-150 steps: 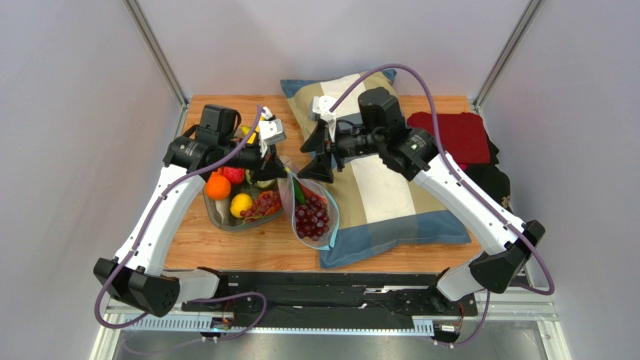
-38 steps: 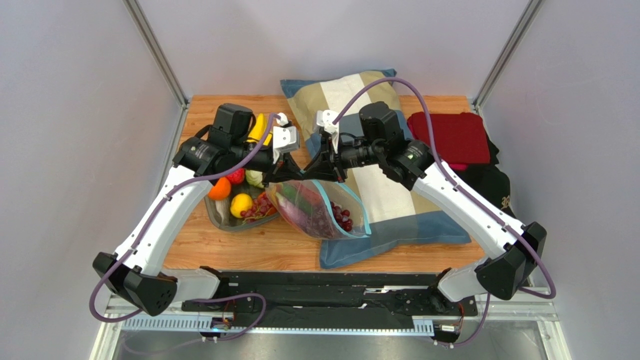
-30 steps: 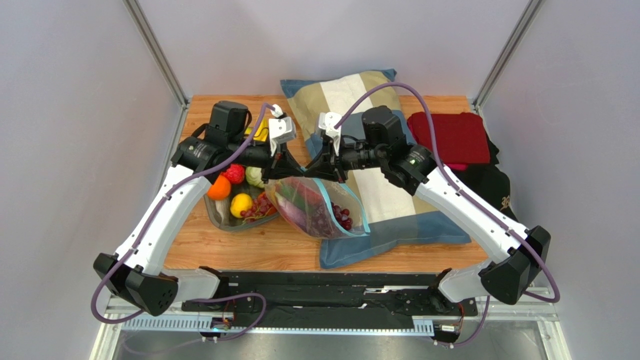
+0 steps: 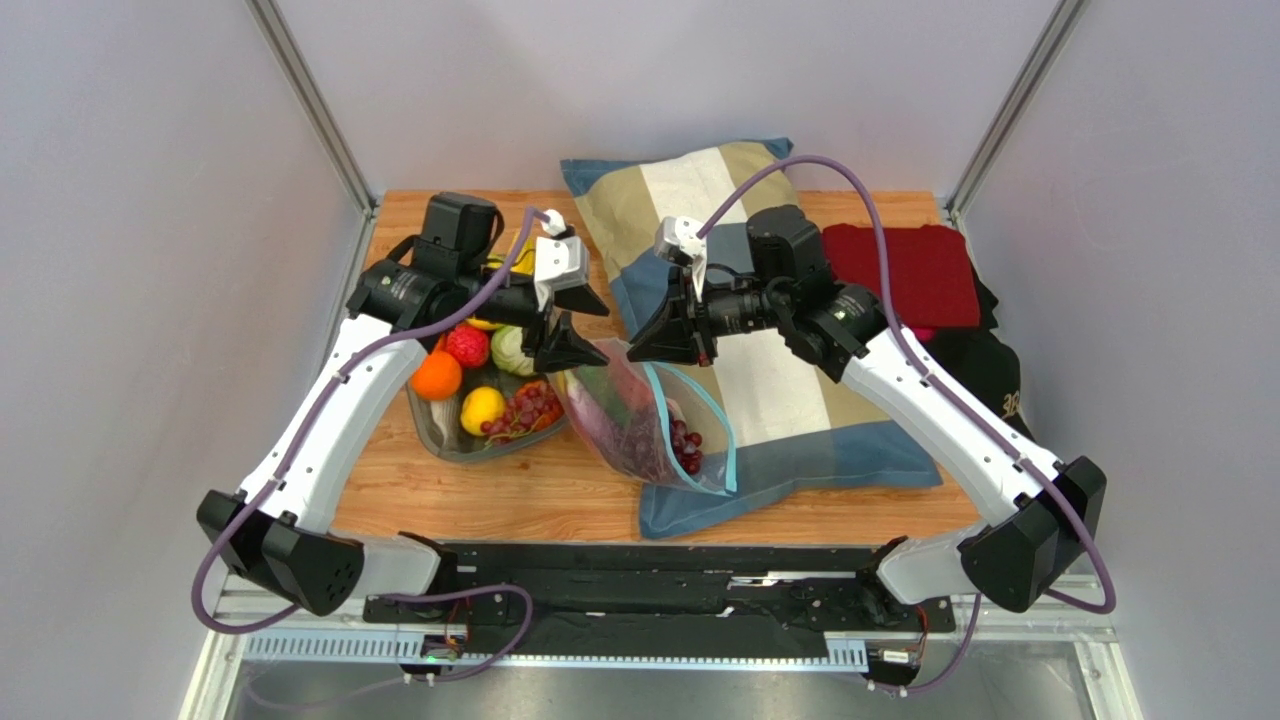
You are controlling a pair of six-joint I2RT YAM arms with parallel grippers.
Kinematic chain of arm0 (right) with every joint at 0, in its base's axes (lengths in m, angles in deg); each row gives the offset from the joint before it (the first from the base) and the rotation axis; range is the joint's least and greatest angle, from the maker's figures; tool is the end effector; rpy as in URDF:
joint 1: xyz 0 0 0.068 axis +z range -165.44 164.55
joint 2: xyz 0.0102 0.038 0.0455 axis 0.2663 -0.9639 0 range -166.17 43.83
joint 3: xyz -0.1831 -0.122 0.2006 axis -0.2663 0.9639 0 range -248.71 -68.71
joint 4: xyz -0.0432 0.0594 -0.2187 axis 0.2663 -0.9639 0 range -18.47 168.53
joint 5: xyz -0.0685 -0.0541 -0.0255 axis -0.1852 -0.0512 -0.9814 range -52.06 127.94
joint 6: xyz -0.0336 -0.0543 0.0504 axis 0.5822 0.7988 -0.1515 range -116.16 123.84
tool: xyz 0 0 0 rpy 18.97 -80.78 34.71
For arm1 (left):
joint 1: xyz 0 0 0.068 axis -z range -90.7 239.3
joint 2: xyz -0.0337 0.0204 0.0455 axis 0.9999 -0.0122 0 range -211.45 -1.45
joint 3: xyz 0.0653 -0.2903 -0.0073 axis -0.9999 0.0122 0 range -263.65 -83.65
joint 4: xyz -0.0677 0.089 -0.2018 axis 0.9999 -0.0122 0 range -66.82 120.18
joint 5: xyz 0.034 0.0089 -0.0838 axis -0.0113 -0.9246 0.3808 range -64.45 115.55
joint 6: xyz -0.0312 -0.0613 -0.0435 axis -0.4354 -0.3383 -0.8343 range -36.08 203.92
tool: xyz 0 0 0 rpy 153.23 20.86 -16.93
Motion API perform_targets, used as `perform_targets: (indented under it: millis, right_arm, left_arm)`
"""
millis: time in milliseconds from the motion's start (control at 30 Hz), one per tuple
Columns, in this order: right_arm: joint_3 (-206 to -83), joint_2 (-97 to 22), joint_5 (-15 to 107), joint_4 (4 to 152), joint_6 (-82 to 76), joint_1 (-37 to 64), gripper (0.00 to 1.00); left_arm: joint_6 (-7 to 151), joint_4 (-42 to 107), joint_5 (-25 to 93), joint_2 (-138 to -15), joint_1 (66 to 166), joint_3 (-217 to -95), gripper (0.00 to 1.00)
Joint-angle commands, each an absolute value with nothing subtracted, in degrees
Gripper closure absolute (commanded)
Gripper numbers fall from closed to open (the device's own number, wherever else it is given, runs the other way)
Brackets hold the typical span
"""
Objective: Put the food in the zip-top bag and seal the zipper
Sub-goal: Zip the zipper food storage bag at the center of the board.
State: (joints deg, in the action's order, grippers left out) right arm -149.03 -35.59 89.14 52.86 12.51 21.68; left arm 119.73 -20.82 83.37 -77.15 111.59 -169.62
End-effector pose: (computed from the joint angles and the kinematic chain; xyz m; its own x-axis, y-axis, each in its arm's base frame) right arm 0.1941 0.2158 0.4120 -0.1884 -0.2610 -0.9468 -0.9820 0.0337 0.1861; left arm 0.1909 -0.1429 0.4181 -0.0242 0.3468 -0.9376 0.9983 0.0575 -0.0046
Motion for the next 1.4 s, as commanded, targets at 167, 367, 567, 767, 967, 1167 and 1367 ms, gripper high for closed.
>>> perform_targets:
  millis: [167, 367, 567, 767, 967, 1167, 1367]
  right_arm:
    - [-152.04, -35.80, 92.35, 56.47, 12.54, 23.23, 1.00]
    - [-151.33, -35.27, 86.40, 53.57, 14.39, 23.40, 0.90]
    - [-149.23, -33.52, 78.73, 50.94, 15.27, 23.23, 0.50]
    - [-148.78, -33.51, 78.20, 51.72, 14.92, 23.31, 0.53]
    - [-149.31, -34.13, 77.41, 50.76, 14.57, 23.31, 0.43]
    - [-148.26, -33.08, 77.14, 50.05, 15.01, 23.31, 0.38]
    - [-147.20, -32.02, 77.67, 51.46, 14.48, 23.31, 0.49]
  left_arm:
    - [125.05, -22.20, 82.68, -79.32, 116.02, -170.40, 0.36]
    - [123.56, -22.11, 83.46, -79.76, 116.29, -170.22, 1.00]
    - [119.34, -20.36, 83.47, -78.97, 116.37, -169.43, 1.00]
    - [118.63, -20.18, 83.47, -78.97, 116.37, -169.25, 1.00]
    - [116.88, -19.22, 82.59, -79.23, 116.37, -169.69, 1.00]
    - [116.26, -18.86, 82.50, -79.49, 116.28, -169.78, 1.00]
    - [116.09, -18.68, 82.41, -79.50, 116.28, -169.78, 1.00]
